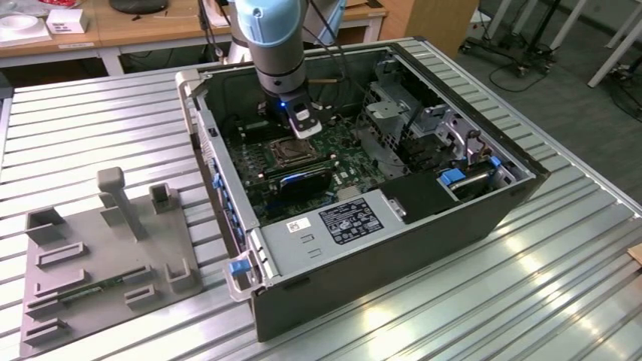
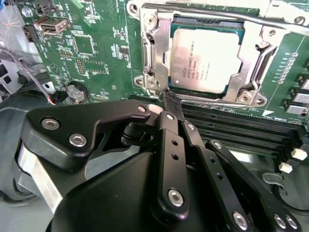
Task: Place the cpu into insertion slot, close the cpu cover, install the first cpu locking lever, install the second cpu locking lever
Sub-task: 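Install the first cpu locking lever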
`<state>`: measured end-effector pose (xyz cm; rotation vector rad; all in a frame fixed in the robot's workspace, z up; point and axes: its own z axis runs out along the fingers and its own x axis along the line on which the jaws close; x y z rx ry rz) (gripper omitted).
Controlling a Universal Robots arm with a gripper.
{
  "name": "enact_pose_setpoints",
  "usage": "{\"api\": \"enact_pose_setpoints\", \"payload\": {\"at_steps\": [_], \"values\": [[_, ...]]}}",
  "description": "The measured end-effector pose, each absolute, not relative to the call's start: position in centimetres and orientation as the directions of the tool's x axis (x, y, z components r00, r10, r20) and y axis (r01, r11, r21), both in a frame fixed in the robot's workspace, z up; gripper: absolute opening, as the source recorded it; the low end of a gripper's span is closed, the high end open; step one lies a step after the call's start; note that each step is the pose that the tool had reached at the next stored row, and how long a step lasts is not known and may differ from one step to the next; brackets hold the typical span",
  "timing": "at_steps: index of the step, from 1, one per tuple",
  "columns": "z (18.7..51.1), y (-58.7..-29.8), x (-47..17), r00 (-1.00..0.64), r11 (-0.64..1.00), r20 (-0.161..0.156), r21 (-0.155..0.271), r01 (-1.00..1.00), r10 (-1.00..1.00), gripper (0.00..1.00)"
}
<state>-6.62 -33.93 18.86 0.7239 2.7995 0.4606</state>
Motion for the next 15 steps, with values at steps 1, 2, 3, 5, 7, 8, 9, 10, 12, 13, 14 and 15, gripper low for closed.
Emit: {"api": "enact_pose_setpoints", "payload": {"at_steps": [1,2,3,5,7,8,9,10,12,13,14,15], "values": [[18.86,-33.92,-6.6,-0.856,0.83,-0.126,0.349,0.435,0.501,0.11],[18.86,-33.92,-6.58,-0.856,0.831,-0.127,0.347,0.435,0.501,0.11],[18.86,-33.93,-6.57,-0.856,0.831,-0.128,0.346,0.435,0.502,0.11],[18.85,-33.93,-6.55,-0.855,0.832,-0.13,0.343,0.436,0.502,0.11],[18.85,-33.94,-6.55,-0.855,0.833,-0.13,0.342,0.436,0.501,0.11],[18.85,-33.94,-6.55,-0.855,0.832,-0.13,0.342,0.436,0.501,0.11],[18.84,-33.93,-6.55,-0.855,0.832,-0.13,0.342,0.436,0.502,0.11],[18.84,-33.91,-6.55,-0.855,0.832,-0.13,0.342,0.436,0.502,0.11],[18.84,-33.88,-6.55,-0.855,0.832,-0.13,0.342,0.436,0.502,0.11],[18.87,-33.87,-6.55,-0.855,0.832,-0.13,0.342,0.436,0.502,0.11],[18.91,-33.83,-6.55,-0.855,0.832,-0.13,0.342,0.436,0.502,0.11],[18.98,-33.78,-6.55,-0.855,0.832,-0.13,0.342,0.436,0.502,0.11]]}}
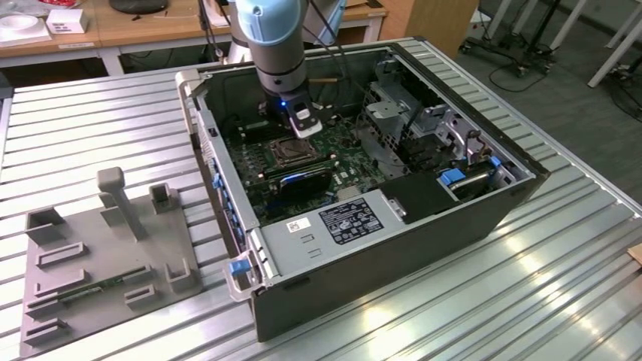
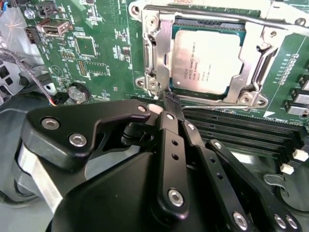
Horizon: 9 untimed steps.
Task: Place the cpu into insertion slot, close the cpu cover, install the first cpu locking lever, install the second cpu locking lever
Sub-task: 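Install the first cpu locking lever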
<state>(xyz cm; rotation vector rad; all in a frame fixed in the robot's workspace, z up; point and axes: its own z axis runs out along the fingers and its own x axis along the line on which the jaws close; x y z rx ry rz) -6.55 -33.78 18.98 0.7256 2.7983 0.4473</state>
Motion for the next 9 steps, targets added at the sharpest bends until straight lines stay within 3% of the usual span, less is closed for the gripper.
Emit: {"api": "enact_pose_setpoints", "payload": {"at_steps": [9], "values": [[19.25,-32.99,-6.55,-0.853,0.83,-0.13,0.342,0.44,0.506,0.11]]}}
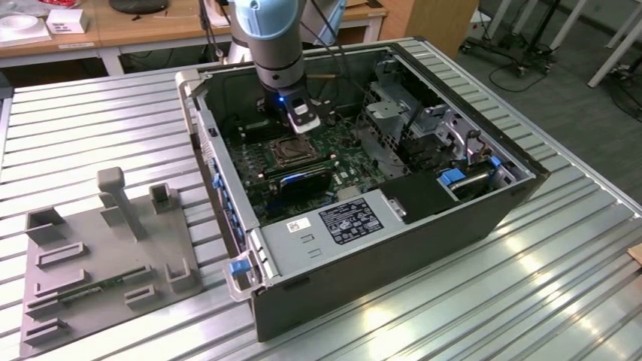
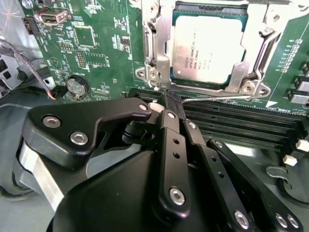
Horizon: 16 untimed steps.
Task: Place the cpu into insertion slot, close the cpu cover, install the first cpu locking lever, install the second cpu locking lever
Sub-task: 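Install the first cpu locking lever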
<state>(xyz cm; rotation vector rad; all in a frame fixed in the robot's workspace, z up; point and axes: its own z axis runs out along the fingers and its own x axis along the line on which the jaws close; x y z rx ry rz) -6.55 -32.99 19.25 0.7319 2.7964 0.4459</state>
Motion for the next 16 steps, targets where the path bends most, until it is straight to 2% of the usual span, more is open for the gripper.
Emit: {"api": "enact_pose_setpoints", "payload": {"at_steps": [16], "values": [[19.25,-32.1,-6.56,-0.849,0.827,-0.13,0.342,0.446,0.512,0.11]]}}
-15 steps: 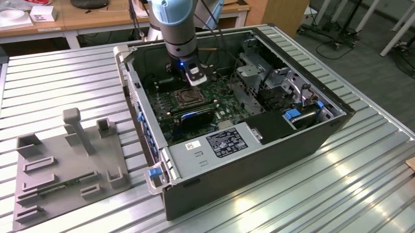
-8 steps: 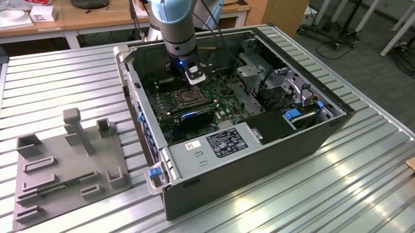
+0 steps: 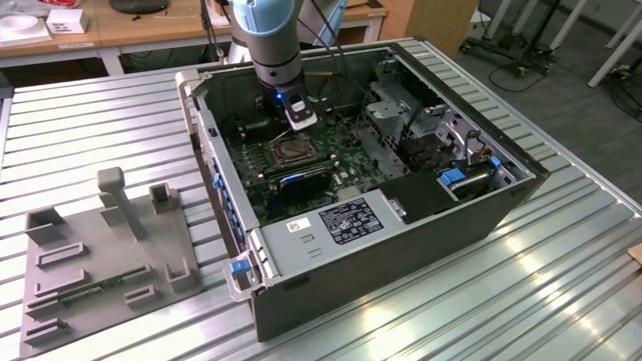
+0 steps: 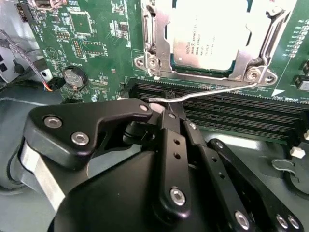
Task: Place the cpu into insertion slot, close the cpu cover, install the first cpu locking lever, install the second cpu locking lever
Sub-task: 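Install the first cpu locking lever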
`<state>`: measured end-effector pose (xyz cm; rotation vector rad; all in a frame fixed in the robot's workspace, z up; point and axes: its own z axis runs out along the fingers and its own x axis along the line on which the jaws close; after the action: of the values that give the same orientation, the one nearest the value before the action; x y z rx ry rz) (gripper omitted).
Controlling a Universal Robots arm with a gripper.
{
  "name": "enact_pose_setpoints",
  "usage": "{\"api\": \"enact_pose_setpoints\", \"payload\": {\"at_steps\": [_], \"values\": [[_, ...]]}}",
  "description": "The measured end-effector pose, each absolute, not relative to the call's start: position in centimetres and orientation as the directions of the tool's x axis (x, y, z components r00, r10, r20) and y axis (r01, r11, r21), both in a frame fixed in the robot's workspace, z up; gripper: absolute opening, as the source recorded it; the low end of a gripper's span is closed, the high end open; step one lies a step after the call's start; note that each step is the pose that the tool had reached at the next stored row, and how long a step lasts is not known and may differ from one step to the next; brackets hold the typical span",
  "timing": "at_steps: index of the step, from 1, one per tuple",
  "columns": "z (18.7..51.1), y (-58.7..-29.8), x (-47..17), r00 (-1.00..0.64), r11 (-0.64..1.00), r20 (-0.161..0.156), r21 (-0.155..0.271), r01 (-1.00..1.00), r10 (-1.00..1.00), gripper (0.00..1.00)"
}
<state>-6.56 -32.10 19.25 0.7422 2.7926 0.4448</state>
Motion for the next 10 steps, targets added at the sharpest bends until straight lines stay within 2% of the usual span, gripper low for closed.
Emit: {"api": "enact_pose_setpoints", "payload": {"at_steps": [10], "values": [[20.6,-32.1,-6.6,-0.849,0.825,-0.128,0.346,0.447,0.513,0.11]]}}
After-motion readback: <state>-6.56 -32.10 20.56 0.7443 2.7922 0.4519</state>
